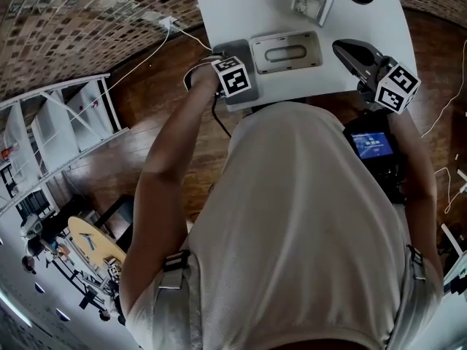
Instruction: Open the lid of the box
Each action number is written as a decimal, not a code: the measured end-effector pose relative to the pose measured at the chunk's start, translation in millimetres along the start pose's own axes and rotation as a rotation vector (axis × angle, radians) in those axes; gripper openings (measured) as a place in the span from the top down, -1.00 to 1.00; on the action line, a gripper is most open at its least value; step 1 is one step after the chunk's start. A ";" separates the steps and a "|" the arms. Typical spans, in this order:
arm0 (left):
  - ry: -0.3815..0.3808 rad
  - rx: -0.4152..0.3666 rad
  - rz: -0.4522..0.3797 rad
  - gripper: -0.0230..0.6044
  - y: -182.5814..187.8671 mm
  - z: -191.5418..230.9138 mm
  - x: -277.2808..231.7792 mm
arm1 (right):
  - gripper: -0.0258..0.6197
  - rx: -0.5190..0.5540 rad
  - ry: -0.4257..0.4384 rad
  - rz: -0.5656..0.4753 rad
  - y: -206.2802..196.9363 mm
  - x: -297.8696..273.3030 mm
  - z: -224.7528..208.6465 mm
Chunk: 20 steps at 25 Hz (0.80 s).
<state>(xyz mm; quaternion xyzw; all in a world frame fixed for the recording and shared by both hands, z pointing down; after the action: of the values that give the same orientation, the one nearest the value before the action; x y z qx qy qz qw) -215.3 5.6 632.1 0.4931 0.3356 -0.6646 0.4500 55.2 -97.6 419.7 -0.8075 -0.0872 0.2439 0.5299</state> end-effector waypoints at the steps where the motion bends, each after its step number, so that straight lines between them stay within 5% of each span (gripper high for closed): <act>1: 0.011 0.018 -0.060 -0.07 -0.8 -4.1 11.4 | 0.92 0.000 0.007 -0.002 -0.4 -2.4 0.2; 8: 0.196 0.123 -0.797 0.15 18.3 -48.5 143.9 | 0.92 0.022 0.089 0.005 15.3 -21.9 17.7; 12: 0.234 0.188 -1.150 0.52 22.3 -70.2 193.4 | 0.92 0.032 0.145 0.010 22.5 -33.5 34.4; 16: 0.299 0.226 -1.358 0.71 18.4 -75.3 216.6 | 0.92 0.037 0.192 0.003 23.5 -37.9 46.2; 20: 0.378 0.231 -1.421 0.92 12.7 -79.8 228.6 | 0.92 0.053 0.216 0.010 26.6 -35.7 55.9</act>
<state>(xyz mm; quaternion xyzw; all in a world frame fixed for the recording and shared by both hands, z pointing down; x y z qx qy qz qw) -200.2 10.8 390.1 0.3073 0.5733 -0.7304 -0.2085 -6.0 -77.6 388.8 -0.8151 -0.0191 0.1603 0.5563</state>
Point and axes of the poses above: the fingertips, and each gripper's own axes: x backward along the fingers, z to its left, y out of its top, the point moved 5 cm from there along x, backward along the fingers, and after that the axes turned 13 degrees about -y, right-handed, at the moved point
